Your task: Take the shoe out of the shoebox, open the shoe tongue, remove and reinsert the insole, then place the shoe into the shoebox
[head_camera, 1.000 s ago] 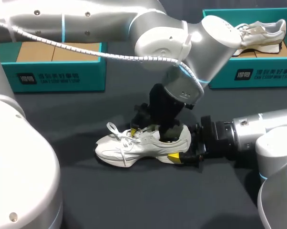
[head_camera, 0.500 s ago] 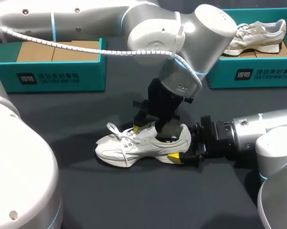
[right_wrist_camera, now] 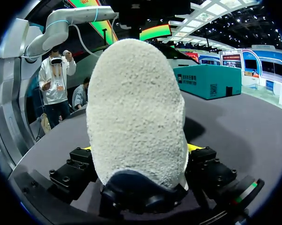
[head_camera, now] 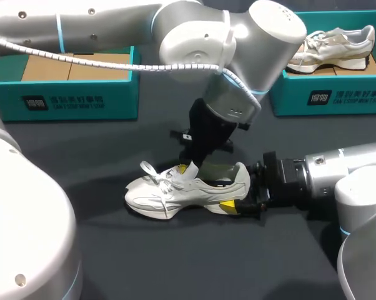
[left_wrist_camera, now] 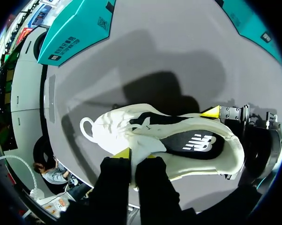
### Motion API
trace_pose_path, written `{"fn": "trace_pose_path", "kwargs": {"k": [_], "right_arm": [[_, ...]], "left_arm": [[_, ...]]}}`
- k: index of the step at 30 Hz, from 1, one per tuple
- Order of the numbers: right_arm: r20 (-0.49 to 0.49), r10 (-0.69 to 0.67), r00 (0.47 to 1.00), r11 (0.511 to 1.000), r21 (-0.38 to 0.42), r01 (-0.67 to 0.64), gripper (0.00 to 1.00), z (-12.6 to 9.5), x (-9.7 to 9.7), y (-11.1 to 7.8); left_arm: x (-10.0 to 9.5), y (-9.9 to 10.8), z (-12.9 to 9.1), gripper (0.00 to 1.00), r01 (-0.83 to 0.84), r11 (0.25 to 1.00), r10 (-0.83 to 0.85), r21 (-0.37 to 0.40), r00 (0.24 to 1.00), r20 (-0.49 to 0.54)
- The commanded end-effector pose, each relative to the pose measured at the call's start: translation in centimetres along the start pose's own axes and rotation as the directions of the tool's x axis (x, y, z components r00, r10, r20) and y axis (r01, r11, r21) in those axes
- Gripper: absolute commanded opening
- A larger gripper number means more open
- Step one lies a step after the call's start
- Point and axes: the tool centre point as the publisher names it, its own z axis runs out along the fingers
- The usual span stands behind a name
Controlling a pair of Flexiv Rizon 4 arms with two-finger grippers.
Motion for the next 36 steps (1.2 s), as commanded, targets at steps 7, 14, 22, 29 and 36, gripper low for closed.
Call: {"fn": "trace_pose_path", "kwargs": {"k": [7, 14, 22, 29, 36], "right_arm": [[0.001, 0.001, 1.0, 1.0, 0.004, -0.001, 0.0, 0.2, 0.1, 0.0], [0.001, 0.001, 1.0, 1.0, 0.004, -0.001, 0.0, 0.2, 0.1, 0.0], [0.001, 0.001, 1.0, 1.0, 0.004, -0.001, 0.0, 0.2, 0.1, 0.0], [0.001, 0.001, 1.0, 1.0, 0.004, -0.001, 0.0, 0.2, 0.1, 0.0], [0.001, 0.001, 1.0, 1.0, 0.004, -0.001, 0.0, 0.2, 0.1, 0.0]], "left_arm": [[-5.0, 0.5, 0.4, 0.0, 0.126, 0.992, -0.123, -0.006, 0.953, -0.276], [-7.4, 0.5, 1.2, 0.0, 0.188, 0.981, -0.19, -0.048, 0.886, -0.424], [-9.2, 0.5, 3.1, 0.0, 0.191, 0.978, -0.205, -0.079, 0.844, -0.496], [-9.4, 0.3, 5.0, 0.03, 0.19, 0.978, -0.209, -0.09, 0.843, -0.495], [-8.9, 0.5, 7.3, 0.0, 0.182, 0.978, -0.209, -0.103, 0.864, -0.459]]}}
